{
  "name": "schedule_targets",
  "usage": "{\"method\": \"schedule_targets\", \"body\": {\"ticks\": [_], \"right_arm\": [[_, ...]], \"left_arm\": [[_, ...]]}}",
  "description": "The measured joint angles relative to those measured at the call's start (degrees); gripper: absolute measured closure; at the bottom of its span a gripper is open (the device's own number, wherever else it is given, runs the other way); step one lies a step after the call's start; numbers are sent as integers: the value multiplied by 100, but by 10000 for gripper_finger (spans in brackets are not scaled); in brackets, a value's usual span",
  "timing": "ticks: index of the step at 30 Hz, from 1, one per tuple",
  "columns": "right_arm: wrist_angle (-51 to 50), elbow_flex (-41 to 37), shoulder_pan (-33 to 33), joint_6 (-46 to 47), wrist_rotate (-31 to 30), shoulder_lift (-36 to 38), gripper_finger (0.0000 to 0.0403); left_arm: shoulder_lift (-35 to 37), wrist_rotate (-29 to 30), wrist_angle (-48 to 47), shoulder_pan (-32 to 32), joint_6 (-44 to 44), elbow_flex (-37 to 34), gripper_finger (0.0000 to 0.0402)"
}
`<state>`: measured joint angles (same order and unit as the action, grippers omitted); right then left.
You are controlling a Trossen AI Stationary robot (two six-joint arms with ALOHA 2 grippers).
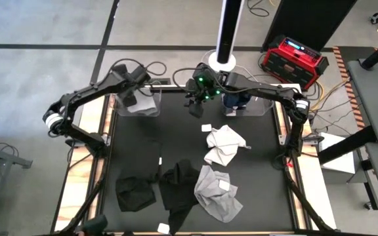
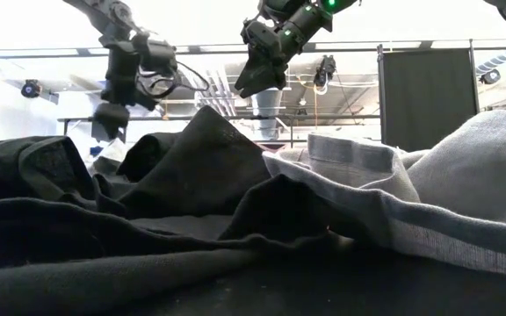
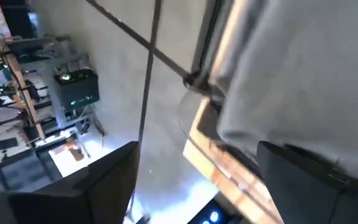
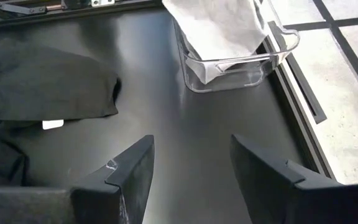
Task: Sort towels by color in basket
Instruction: Put the top gray towel into the left transparent bin
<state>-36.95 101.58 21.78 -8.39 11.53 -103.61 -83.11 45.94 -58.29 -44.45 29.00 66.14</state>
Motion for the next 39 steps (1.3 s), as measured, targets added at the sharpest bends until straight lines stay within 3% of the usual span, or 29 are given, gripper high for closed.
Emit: {"method": "schedule_targets", "body": {"ticks": [8, 11, 13, 14, 16, 20, 22, 26, 31, 34, 39], "right_arm": [[-2, 0, 0, 40, 11, 0, 199], [-4, 0, 2, 56, 42, 0, 199], [-5, -2, 0, 82, 42, 0, 199], [-7, -2, 0, 64, 42, 0, 199], [-4, -2, 1, 30, 43, 0, 199], [-2, -2, 0, -17, 42, 0, 199], [-2, -2, 0, -17, 41, 0, 199], [-2, -2, 1, -17, 40, 0, 199], [-2, -2, 0, -30, 40, 0, 199], [-2, -2, 0, -45, 42, 0, 199], [-2, -19, 0, -50, 40, 0, 199]], "left_arm": [[0, 259, -124, -33, -573, -21, 115], [3, 916, -219, -34, -607, -24, 115], [62, 986, -366, -26, -628, 18, 115], [108, 802, -358, -20, -629, 71, 115], [180, -104, -178, -17, -662, 237, 115], [256, -3085, 513, -70, -450, 520, 119], [285, -3612, 920, -100, -299, 566, 133], [184, -3027, 1053, -207, -60, 397, 209], [-101, -3194, 1016, -349, -46, 110, 369], [-350, -3077, 976, -511, -332, 82, 386], [-866, -2373, 729, -815, -783, 78, 399]]}}
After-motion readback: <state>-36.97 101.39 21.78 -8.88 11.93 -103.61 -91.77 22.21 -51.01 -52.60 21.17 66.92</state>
